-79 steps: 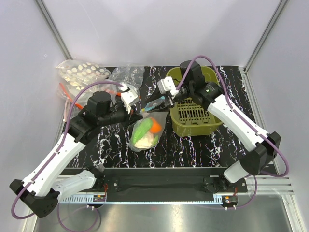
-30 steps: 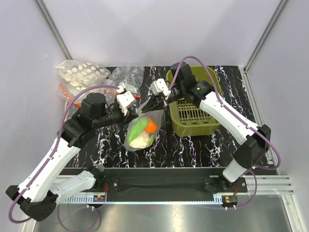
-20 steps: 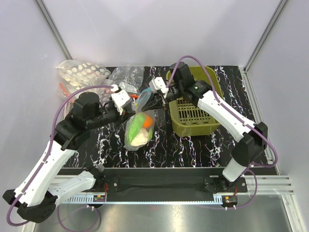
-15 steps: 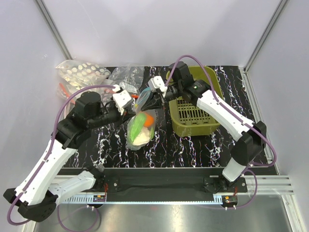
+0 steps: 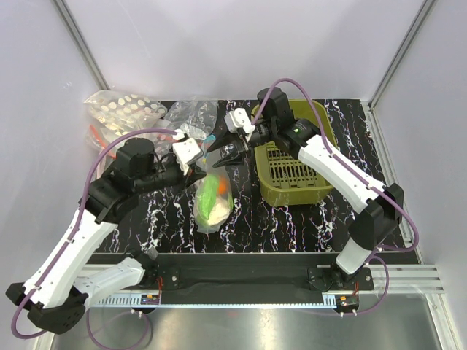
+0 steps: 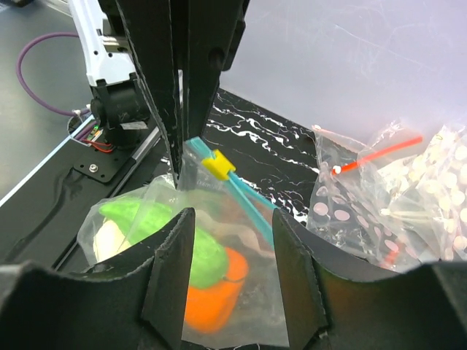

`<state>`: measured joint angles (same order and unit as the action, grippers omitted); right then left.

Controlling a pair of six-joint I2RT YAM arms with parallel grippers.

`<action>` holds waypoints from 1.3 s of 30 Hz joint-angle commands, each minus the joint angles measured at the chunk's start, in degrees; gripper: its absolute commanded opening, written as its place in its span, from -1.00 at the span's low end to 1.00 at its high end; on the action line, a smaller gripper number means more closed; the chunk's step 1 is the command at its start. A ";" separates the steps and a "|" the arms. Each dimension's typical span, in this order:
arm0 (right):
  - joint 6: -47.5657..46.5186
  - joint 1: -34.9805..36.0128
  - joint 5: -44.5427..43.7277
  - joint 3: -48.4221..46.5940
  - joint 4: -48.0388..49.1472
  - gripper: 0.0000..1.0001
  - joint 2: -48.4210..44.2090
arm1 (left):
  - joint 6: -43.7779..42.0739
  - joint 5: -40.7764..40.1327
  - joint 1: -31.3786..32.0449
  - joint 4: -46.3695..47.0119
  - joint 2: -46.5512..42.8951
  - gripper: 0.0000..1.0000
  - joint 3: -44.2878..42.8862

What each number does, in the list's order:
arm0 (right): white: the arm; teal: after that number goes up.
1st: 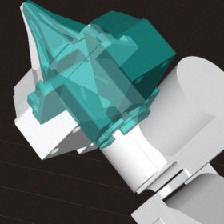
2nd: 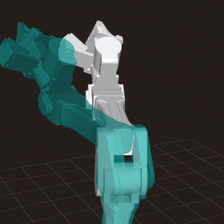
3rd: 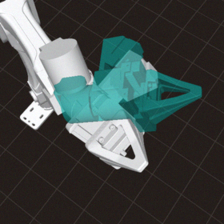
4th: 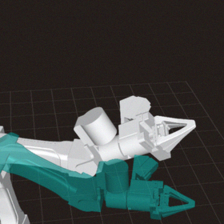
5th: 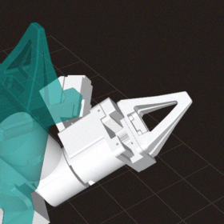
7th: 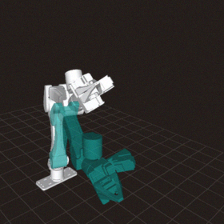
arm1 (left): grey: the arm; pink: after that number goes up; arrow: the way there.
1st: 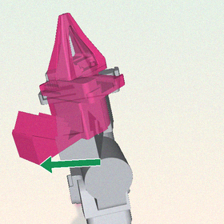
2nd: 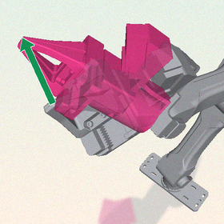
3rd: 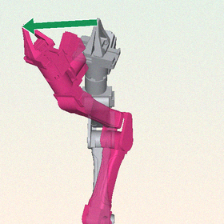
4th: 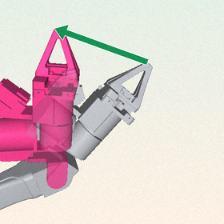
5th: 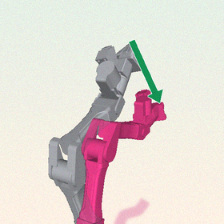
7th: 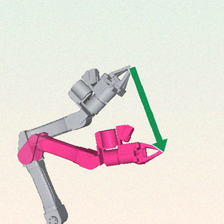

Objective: Place the food in the zip-top bag and seal the zipper
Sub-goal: Zip the zipper food storage bag at the center of the board.

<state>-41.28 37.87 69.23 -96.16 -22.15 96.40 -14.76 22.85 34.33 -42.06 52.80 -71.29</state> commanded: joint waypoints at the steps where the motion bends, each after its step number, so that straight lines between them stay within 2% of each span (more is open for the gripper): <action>1: 0.85 -0.07 2.31 -2.80 2.64 0.07 -2.62 | -0.97 2.11 -0.14 2.60 0.11 -1.00 -2.02; 8: 1.11 0.45 3.80 -2.81 3.43 0.08 -3.06 | -0.79 2.72 -0.05 2.78 0.99 -1.00 -2.80; 14: 1.29 1.33 4.33 -2.28 3.34 -0.02 -3.24 | -1.06 4.48 -0.05 2.43 2.13 -1.00 -3.68; 16: 1.20 1.51 4.77 -2.19 3.26 -0.07 -3.24 | -1.23 4.48 -0.05 1.99 2.57 -1.00 -4.21; 21: 0.94 1.68 5.21 -2.10 2.64 -0.37 -3.32 | -1.32 3.78 -0.05 2.16 2.93 -1.00 -4.83; 26: 0.06 1.68 5.39 -2.02 1.32 -0.40 -3.15 | -1.41 3.16 -0.14 2.16 3.19 -1.00 -5.35; 32: -0.03 1.68 5.12 -1.93 1.67 -0.10 -3.15 | -2.37 3.08 -0.14 1.28 3.02 -1.00 -5.53; 33: -0.03 1.68 5.12 -2.01 1.67 -0.11 -3.15 | -2.46 3.08 -0.14 1.02 3.02 -1.00 -5.44; 34: 0.06 1.60 5.30 -2.10 1.59 -0.22 -2.97 | -2.55 3.16 -0.05 1.02 3.02 -1.00 -5.44; 39: 0.50 1.86 5.56 -2.19 2.02 -0.29 -2.53 | -3.08 3.69 -0.05 0.84 3.54 -1.00 -6.23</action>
<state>-40.80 38.92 73.21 -96.55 -20.88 95.66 -16.73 25.26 34.33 -44.31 56.40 -73.91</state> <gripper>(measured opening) 0.359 0.008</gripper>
